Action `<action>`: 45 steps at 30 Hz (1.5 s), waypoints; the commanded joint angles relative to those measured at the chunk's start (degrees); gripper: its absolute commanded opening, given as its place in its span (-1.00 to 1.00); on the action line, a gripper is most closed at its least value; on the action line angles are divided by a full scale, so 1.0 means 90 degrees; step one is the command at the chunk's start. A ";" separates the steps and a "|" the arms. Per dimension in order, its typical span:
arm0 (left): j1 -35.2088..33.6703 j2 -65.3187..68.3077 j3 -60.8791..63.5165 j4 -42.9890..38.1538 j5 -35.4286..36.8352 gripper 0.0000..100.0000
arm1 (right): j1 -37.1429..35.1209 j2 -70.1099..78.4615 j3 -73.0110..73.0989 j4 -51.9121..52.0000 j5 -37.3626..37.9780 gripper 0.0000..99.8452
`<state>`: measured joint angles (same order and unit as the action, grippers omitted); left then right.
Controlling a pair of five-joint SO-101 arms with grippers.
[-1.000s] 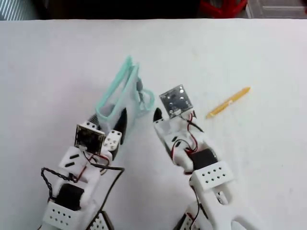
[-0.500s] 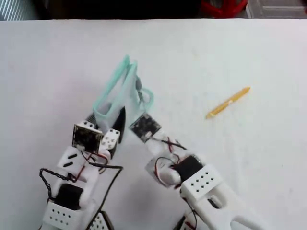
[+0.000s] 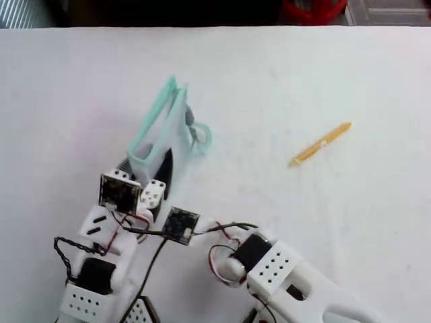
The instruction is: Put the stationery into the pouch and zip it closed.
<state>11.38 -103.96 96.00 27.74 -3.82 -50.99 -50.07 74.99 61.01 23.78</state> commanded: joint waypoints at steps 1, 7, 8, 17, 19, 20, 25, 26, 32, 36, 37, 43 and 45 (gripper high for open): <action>-0.0073 -0.0093 -0.0098 -0.0254 -0.0059 -0.73 | -0.0024 -0.0093 0.0186 -0.0386 0.0098 -0.47; -0.0073 -0.0093 -0.0098 -0.0254 -0.0049 -0.73 | 0.0484 -0.0093 0.0039 -0.0503 0.0088 -0.47; -0.0073 -0.0093 -0.0098 -0.0254 -0.0049 -0.73 | 0.0806 -0.0093 -0.0078 -0.0503 0.0088 -0.47; -0.0044 -0.0093 -0.0098 -0.0254 -0.0049 -0.73 | 0.3189 -0.0093 -0.0869 -0.1128 -0.0987 -0.47; -0.0044 -0.0093 -0.0098 -0.0254 -0.0049 -0.73 | 0.3580 -0.0093 -0.0869 -0.1578 -0.1348 -0.47; -0.0044 -0.0093 -0.0098 -0.0254 -0.0049 -0.73 | 0.3814 -0.0083 -0.0869 -0.1812 -0.1465 -0.47; -0.0034 -0.0093 -0.0098 -0.0254 -0.0049 -0.73 | 0.4781 -0.0034 -0.0830 -0.2466 -0.1621 -0.47; -0.0034 -0.0093 -0.0098 -0.0254 -0.0049 -0.73 | 0.4860 -0.0034 -0.0830 -0.2476 -0.1621 -0.47; -0.0034 -0.0093 -0.0098 -0.0254 -0.0049 -0.73 | 0.4879 -0.0044 -0.0694 -0.2584 -0.1631 -0.47; -0.0034 -0.0093 -0.0098 -0.0254 -0.0049 -0.73 | 0.4947 -0.0063 -0.0215 -0.3541 -0.1631 -0.47; -0.0024 -0.0093 -0.0098 -0.0254 -0.0049 -0.73 | 0.5026 -0.0063 -0.0127 -0.3766 -0.1631 -0.47; -0.0024 -0.0093 -0.0098 -0.0244 -0.0049 -0.73 | 0.6354 -0.0093 -0.0147 -0.4029 -0.2657 -0.48; -0.0024 -0.0093 -0.0098 -0.0254 -0.0049 -0.73 | 0.6774 -0.0093 -0.0186 -0.4020 -0.3497 -0.48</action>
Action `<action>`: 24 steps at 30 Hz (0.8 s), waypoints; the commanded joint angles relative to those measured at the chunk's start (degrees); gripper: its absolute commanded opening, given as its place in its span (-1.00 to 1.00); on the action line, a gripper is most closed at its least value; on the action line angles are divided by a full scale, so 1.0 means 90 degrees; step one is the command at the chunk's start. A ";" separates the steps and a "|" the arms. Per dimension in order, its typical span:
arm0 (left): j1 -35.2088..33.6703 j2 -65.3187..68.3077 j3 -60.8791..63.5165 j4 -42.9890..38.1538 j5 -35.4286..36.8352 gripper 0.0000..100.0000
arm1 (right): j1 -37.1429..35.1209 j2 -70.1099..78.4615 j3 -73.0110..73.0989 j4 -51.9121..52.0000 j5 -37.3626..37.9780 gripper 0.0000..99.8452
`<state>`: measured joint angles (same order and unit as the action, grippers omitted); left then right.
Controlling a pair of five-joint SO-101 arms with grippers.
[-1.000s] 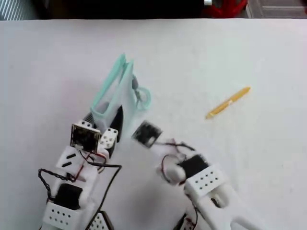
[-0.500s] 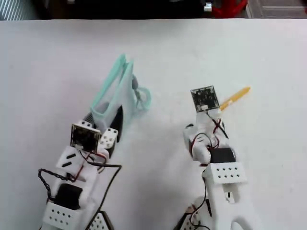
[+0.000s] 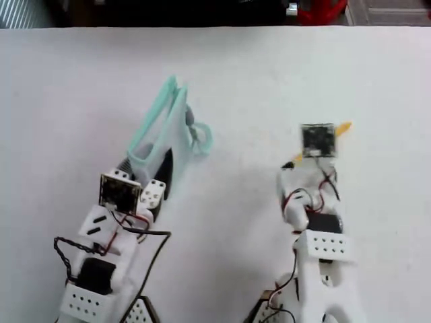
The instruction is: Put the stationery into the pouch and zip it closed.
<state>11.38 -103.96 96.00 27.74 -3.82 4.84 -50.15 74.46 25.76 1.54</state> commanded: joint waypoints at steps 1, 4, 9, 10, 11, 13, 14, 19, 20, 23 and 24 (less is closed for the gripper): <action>-0.0024 -0.0093 -0.0098 -0.0254 -0.0049 -0.73 | 0.0737 -0.0083 -0.0137 -0.0103 -0.1328 -0.48; -0.0024 -0.0093 -0.0098 -0.0254 -0.0049 -0.73 | 0.0904 -0.0083 -0.0147 -0.0112 -0.1680 -0.48; -0.0024 -0.0093 -0.0098 -0.0254 -0.0049 -0.73 | 0.0122 -0.0083 -0.0117 -0.0054 -0.0801 -0.48; -0.0024 -0.0093 -0.0098 -0.0254 -0.0049 -0.73 | -0.0073 -0.0054 -0.0107 -0.0054 -0.0479 -0.48; -0.0024 -0.0093 -0.0098 -0.0254 -0.0049 -0.73 | -0.0298 -0.0034 -0.0078 -0.0054 -0.0195 -0.48; -0.0024 -0.0093 -0.0098 -0.0254 -0.0049 -0.73 | -0.0913 -0.0073 0.0059 -0.0073 0.0371 -0.48; -0.0024 -0.0093 -0.0098 -0.0254 -0.0049 -0.73 | -0.1265 -0.0073 0.0127 -0.0073 0.0684 -0.48; 0.0044 -0.0093 0.0039 -0.0391 -0.0059 -0.74 | -0.1919 -0.0083 0.0254 -0.0112 0.2374 -0.48; 0.0103 -0.0093 0.0107 -0.0518 -0.0059 -0.74 | -0.1695 -0.0083 0.0147 -0.0122 0.2256 -0.48; 0.0103 -0.0093 0.0107 -0.0547 -0.0059 -0.74 | -0.0943 -0.0073 -0.0254 -0.0122 0.0987 -0.48; 0.0073 -0.0093 0.0107 -0.0557 -0.0059 -0.74 | -0.0777 -0.0024 -0.0400 -0.0073 0.0596 -0.48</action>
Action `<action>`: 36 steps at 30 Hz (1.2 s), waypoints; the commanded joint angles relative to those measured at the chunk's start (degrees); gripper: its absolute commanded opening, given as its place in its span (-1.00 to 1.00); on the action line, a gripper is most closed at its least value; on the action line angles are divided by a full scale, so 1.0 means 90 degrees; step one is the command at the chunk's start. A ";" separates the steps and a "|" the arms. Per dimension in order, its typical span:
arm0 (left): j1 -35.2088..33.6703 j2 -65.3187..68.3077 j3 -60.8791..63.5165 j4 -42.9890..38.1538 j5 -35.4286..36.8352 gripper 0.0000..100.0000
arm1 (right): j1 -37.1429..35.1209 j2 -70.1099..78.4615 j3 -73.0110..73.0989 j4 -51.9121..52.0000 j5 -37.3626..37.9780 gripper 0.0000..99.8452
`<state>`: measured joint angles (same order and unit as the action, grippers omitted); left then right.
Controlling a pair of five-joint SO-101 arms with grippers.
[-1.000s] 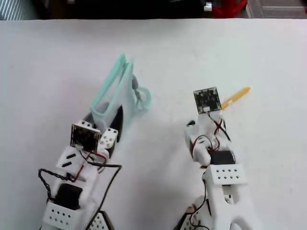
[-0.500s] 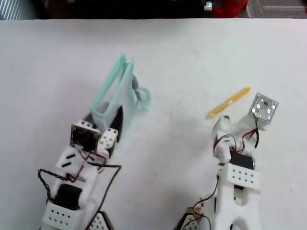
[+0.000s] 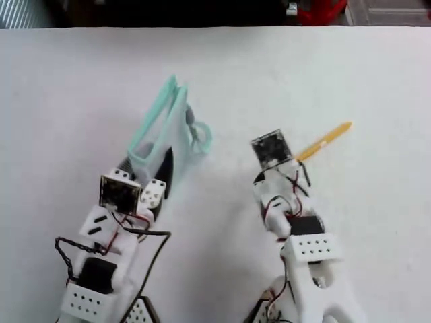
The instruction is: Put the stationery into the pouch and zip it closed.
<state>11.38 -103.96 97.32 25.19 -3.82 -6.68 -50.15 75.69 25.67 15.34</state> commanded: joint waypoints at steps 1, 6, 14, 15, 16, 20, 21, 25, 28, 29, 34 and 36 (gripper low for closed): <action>0.0073 -0.0093 -0.0039 -0.0274 -0.0059 -0.74 | 0.0591 -0.0015 -0.0645 -0.0044 -0.1084 -0.48; 0.0073 -0.0093 -0.0039 -0.0274 -0.0059 -0.74 | 0.0278 -0.0005 -0.0987 0.0190 -0.0987 -0.50; 0.0073 -0.0093 -0.0039 -0.0274 -0.0059 -0.74 | 0.0366 0.1021 -0.3448 0.1626 -0.1377 -0.67; 0.0073 -0.0093 -0.0039 -0.0274 -0.0059 -0.74 | 0.0366 0.1411 -0.3810 0.1822 -0.1524 -0.65; 0.0073 -0.0093 -0.0039 -0.0274 -0.0059 -0.74 | 0.0366 0.1841 -0.4161 0.2017 -0.1661 -0.63; 0.0073 -0.0093 -0.0039 -0.0274 -0.0059 -0.74 | 0.0386 0.3834 -0.5607 0.2789 -0.2227 -0.62; 0.0063 -0.0093 -0.0039 -0.0274 -0.0059 -0.74 | 0.0464 0.4352 -0.5939 0.3004 -0.2403 -0.62; 0.0063 -0.0093 -0.0039 -0.0274 -0.0059 -0.74 | 0.1109 0.6120 -0.7287 0.3893 -0.2979 -0.60; 0.0063 -0.0093 -0.0039 -0.0274 -0.0127 -0.74 | 0.1587 0.7175 -0.8107 0.4391 -0.3282 -0.49; 0.0073 -0.0093 -0.0039 -0.0274 -0.0244 -0.74 | 0.1724 0.7477 -0.8303 0.4440 -0.3438 -0.44; 0.0112 -0.0093 -0.0039 -0.0147 -0.0381 -0.74 | 0.2076 0.8435 -0.9319 0.4488 -0.4034 -0.50; 0.0112 -0.0093 -0.0039 -0.0147 -0.0381 -0.74 | 0.2046 0.8542 -0.9739 0.4684 -0.4024 -0.61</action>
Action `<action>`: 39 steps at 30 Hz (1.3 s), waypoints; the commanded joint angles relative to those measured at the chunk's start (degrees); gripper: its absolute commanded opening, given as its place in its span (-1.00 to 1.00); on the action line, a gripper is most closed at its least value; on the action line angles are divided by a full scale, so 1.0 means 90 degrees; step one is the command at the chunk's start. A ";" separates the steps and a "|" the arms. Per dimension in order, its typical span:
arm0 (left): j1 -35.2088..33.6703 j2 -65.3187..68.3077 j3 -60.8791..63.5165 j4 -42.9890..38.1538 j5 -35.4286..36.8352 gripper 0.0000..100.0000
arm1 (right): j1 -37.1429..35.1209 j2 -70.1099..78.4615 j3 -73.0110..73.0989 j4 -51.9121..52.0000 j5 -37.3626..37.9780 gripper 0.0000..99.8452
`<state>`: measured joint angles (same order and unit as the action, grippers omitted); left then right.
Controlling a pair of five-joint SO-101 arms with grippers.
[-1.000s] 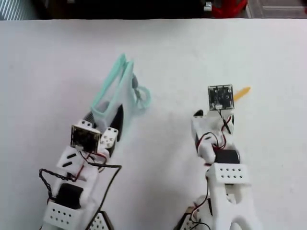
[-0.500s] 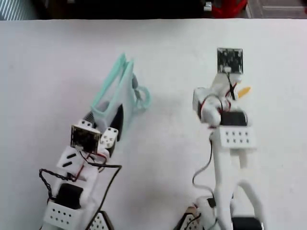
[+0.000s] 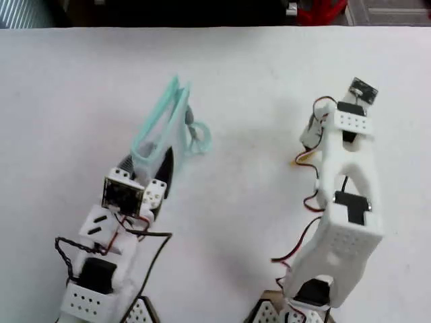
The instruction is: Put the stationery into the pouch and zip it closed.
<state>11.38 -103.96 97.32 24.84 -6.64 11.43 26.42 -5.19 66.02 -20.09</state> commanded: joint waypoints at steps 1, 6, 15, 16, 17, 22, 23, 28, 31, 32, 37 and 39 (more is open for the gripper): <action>0.0112 -0.0093 -0.0039 -0.0107 -0.0068 -0.74 | -0.0034 0.0073 -0.0938 0.0288 -0.0088 -0.64; 0.0122 -0.0093 -0.0039 -0.0107 -0.0059 -0.74 | -0.0317 0.0142 -0.1436 0.0357 -0.0127 -0.61; 0.0122 -0.0093 -0.0039 -0.0098 -0.0049 -0.74 | -0.0288 0.0933 -0.2002 0.0288 -0.0098 -0.60; 0.0122 -0.0093 -0.0039 -0.0098 -0.0049 -0.74 | -0.0249 0.1079 -0.2198 0.0357 -0.0098 -0.60; 0.0122 -0.0093 -0.0039 -0.0098 -0.0049 -0.74 | -0.0220 0.1255 -0.2422 0.0435 -0.0098 -0.60; 0.0122 -0.0093 -0.0039 -0.0098 -0.0049 -0.74 | 0.0112 0.2379 -0.3868 0.0855 -0.0068 -0.60; 0.0122 -0.0093 -0.0039 -0.0098 -0.0049 -0.74 | 0.0161 0.2623 -0.4210 0.1021 -0.0068 -0.60; 0.0122 -0.0093 -0.0039 -0.0039 -0.0059 -0.74 | 0.0142 0.3795 -0.6056 0.1900 0.0078 -0.61; 0.0132 -0.0093 -0.0039 -0.0029 -0.0059 -0.74 | 0.0083 0.4449 -0.7013 0.2193 0.0410 -0.77; 0.0132 -0.0093 -0.0039 -0.0029 -0.0059 -0.74 | 0.0083 0.4635 -0.7287 0.2291 0.0479 -0.85; 0.0132 -0.0093 -0.0039 -0.0029 -0.0059 -0.74 | 0.0044 0.5309 -0.8469 0.2779 0.0596 -0.94; 0.0132 -0.0093 -0.0039 -0.0029 -0.0059 -0.74 | 0.0044 0.5475 -0.8801 0.2926 0.0703 -0.97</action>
<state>11.47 -103.96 97.32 24.84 -6.64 12.84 74.07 -79.47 91.43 -15.25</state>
